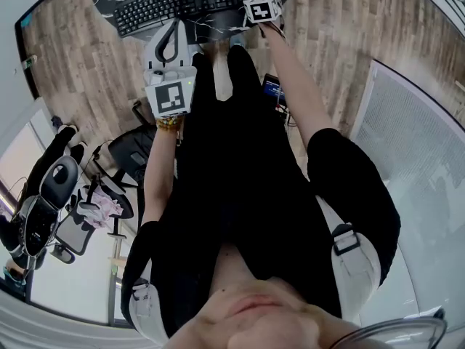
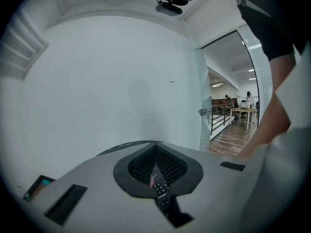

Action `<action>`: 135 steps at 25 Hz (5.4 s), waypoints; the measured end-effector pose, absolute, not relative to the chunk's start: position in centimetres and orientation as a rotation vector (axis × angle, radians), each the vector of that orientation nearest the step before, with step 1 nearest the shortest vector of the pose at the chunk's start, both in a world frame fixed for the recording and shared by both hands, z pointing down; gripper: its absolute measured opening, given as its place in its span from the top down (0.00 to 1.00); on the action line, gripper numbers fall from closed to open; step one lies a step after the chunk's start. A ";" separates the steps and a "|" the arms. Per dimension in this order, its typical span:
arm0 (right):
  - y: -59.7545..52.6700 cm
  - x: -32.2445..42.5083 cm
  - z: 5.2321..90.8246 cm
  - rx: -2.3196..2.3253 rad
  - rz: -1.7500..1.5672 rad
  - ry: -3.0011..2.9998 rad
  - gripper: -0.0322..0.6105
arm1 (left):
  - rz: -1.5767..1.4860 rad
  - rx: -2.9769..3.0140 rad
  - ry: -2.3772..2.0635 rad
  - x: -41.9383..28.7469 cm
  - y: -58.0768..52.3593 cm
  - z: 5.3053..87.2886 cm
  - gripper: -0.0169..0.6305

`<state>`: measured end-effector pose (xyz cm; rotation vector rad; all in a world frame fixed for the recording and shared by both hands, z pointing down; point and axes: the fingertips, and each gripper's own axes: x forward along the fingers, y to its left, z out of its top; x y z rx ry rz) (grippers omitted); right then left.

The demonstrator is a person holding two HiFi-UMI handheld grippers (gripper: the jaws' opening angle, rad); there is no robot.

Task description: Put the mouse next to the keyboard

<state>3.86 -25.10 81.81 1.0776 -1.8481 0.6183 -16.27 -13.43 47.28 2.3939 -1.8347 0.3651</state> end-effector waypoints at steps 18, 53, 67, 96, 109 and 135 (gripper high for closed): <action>-25.7 3.6 75.1 1.180 0.799 -2.096 0.50 | 0.307 2.478 -1.800 -15.7 -15.6 45.9 0.95; -24.7 4.5 53.6 1.615 0.199 -2.386 0.75 | 0.243 2.462 -1.921 -18.8 -21.2 43.7 0.95; -24.5 3.9 45.6 1.645 0.033 -2.505 0.79 | 0.172 2.494 -1.957 -19.2 -21.7 41.0 0.95; -22.0 -2.1 34.4 1.579 -0.182 -2.757 0.83 | 0.012 2.674 -1.919 -17.3 -20.9 34.7 0.95; -20.0 -3.3 32.7 1.492 -0.261 -2.790 0.83 | -0.059 2.788 -1.811 -15.8 -19.1 33.4 0.95; -19.3 -4.4 34.5 1.443 -0.263 -2.762 0.88 | -0.053 2.730 -1.817 -15.0 -18.7 34.1 0.95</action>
